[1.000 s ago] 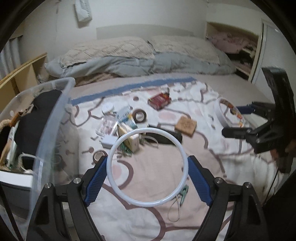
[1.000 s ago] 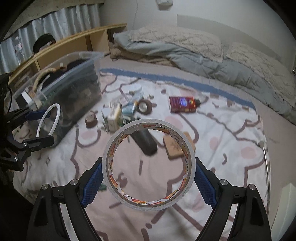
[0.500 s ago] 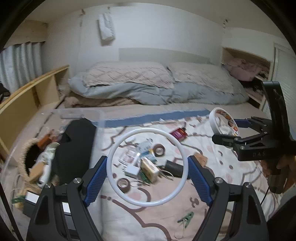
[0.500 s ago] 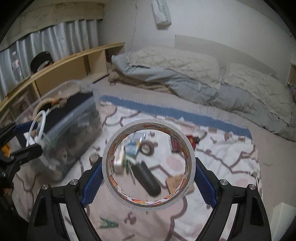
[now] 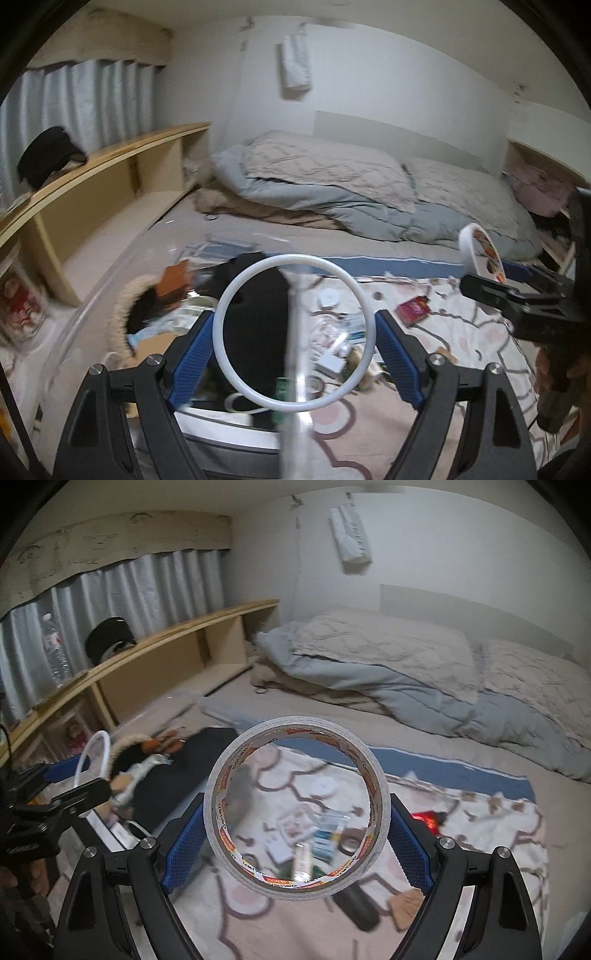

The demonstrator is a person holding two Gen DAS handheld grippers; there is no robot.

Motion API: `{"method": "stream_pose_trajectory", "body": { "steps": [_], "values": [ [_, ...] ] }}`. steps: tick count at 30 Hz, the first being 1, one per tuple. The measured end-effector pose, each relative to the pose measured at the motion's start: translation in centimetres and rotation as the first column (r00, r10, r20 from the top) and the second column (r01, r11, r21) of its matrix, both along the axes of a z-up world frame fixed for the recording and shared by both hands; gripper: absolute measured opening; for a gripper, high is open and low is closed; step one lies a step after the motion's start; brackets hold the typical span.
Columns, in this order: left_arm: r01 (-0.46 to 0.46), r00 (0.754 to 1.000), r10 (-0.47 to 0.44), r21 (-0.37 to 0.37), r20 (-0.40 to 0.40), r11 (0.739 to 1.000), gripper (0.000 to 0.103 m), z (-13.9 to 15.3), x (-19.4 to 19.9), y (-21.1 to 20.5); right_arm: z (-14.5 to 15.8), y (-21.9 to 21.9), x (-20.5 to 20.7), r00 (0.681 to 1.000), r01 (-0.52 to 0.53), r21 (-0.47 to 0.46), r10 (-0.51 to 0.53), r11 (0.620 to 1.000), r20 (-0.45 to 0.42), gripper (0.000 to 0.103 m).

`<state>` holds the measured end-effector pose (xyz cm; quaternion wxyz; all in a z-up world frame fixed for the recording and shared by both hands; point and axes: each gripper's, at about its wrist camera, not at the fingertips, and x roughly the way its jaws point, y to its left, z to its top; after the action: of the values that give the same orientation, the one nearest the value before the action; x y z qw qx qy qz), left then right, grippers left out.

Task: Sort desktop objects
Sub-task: 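Carry the cable ring and tape roll into the clear bin with both grippers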

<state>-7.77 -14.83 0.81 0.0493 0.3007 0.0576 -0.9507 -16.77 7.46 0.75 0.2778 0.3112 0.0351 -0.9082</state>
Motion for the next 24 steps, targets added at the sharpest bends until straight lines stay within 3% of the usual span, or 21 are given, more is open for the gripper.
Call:
{"method": "stream_pose_trajectory", "body": {
  "steps": [17, 24],
  "values": [
    [-0.234, 0.969, 0.230, 0.024, 0.092, 0.972, 0.085, -2.8, -0.2, -9.6, 0.5, -8.5, 2.2, 0.979, -0.204, -0.012, 0.204, 0.979, 0.000, 0.090],
    [-0.272, 0.954, 0.267, 0.019, 0.139, 0.962, 0.085, -4.6, -0.6, -11.9, 0.0, -10.7, 2.6, 0.968, -0.251, -0.011, 0.251, 0.968, 0.011, 0.090]
  ]
}}
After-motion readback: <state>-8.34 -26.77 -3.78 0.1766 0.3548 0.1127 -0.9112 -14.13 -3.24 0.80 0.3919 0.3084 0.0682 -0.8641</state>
